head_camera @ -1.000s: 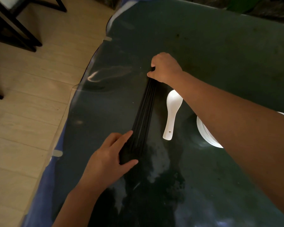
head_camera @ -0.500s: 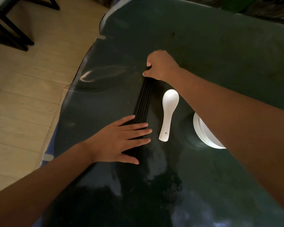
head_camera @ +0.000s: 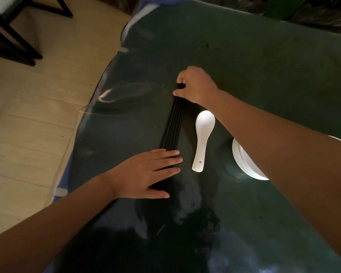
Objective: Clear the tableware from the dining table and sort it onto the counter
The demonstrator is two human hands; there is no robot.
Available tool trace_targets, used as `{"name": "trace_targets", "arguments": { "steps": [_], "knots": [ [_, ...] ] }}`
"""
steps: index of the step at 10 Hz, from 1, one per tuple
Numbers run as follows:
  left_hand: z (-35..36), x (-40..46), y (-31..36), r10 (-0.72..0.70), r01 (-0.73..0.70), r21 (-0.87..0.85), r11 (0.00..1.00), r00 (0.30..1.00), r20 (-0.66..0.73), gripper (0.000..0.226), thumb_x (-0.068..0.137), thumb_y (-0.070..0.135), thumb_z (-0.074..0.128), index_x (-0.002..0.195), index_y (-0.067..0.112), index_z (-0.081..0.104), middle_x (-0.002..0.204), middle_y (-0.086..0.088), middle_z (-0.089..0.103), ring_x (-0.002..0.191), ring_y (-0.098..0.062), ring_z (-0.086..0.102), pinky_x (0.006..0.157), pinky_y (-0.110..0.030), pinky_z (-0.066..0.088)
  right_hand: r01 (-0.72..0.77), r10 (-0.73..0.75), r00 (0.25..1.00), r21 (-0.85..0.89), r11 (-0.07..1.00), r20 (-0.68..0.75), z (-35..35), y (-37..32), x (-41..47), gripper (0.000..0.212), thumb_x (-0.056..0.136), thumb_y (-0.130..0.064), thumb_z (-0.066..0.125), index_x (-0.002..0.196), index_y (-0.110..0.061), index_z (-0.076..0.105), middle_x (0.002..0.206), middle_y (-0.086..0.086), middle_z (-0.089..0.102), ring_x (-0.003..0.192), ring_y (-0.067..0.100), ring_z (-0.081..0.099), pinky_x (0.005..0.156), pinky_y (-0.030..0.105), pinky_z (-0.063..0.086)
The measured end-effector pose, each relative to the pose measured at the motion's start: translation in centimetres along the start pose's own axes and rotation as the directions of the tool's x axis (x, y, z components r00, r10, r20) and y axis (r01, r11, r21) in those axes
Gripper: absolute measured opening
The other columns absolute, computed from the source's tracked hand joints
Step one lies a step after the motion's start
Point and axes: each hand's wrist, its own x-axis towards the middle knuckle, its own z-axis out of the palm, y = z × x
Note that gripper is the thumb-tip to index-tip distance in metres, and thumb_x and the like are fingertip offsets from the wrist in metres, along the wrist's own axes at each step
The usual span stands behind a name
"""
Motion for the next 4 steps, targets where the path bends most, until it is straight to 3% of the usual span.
{"name": "trace_targets", "arguments": {
  "steps": [1,2,3,4],
  "knots": [
    [-0.5,0.2,0.0,-0.022,0.022,0.021,1.000,0.999,0.031,0.054,0.083,0.050,0.057,0.120,0.010,0.061,0.134,-0.010,0.054,0.133,-0.023,0.038,0.110,-0.043,0.032,-0.013,0.013,1.000,-0.017,1.000,-0.004,-0.3,0.0,-0.4,0.037,0.089,-0.035,0.057,0.116,-0.010,0.060,0.117,0.012,0.056,0.102,0.027,0.058,0.083,0.034,0.047],
    [-1.5,0.0,1.0,-0.008,0.006,0.049,0.999,0.999,0.043,0.055,0.084,0.052,0.051,0.124,0.014,0.058,0.135,-0.008,0.054,0.135,-0.020,0.037,0.114,-0.045,0.019,-0.044,0.044,0.999,-0.008,0.999,0.000,-2.2,0.1,-2.0,0.033,0.092,-0.032,0.052,0.114,-0.008,0.060,0.117,0.014,0.056,0.102,0.029,0.057,0.084,0.038,0.047],
    [-3.6,1.1,1.3,-0.023,0.023,0.150,0.988,1.000,-0.003,0.047,0.087,0.043,0.049,0.122,0.015,0.060,0.131,-0.007,0.058,0.130,-0.020,0.044,0.113,-0.046,0.022,-0.045,0.044,0.998,-0.042,0.998,-0.038,-4.0,0.3,-4.2,0.029,0.091,-0.028,0.051,0.107,-0.007,0.062,0.113,0.015,0.058,0.102,0.032,0.056,0.083,0.039,0.048],
    [-6.0,2.7,1.9,-0.165,0.160,0.167,0.973,0.986,0.012,0.040,0.087,0.033,0.048,0.119,0.014,0.061,0.120,-0.008,0.065,0.118,-0.024,0.056,0.106,-0.043,0.034,-0.084,0.083,0.996,-0.032,0.996,-0.025,-5.8,0.7,-7.0,0.024,0.089,-0.026,0.051,0.101,-0.009,0.064,0.109,0.014,0.062,0.102,0.033,0.058,0.084,0.039,0.050]
  ]
}}
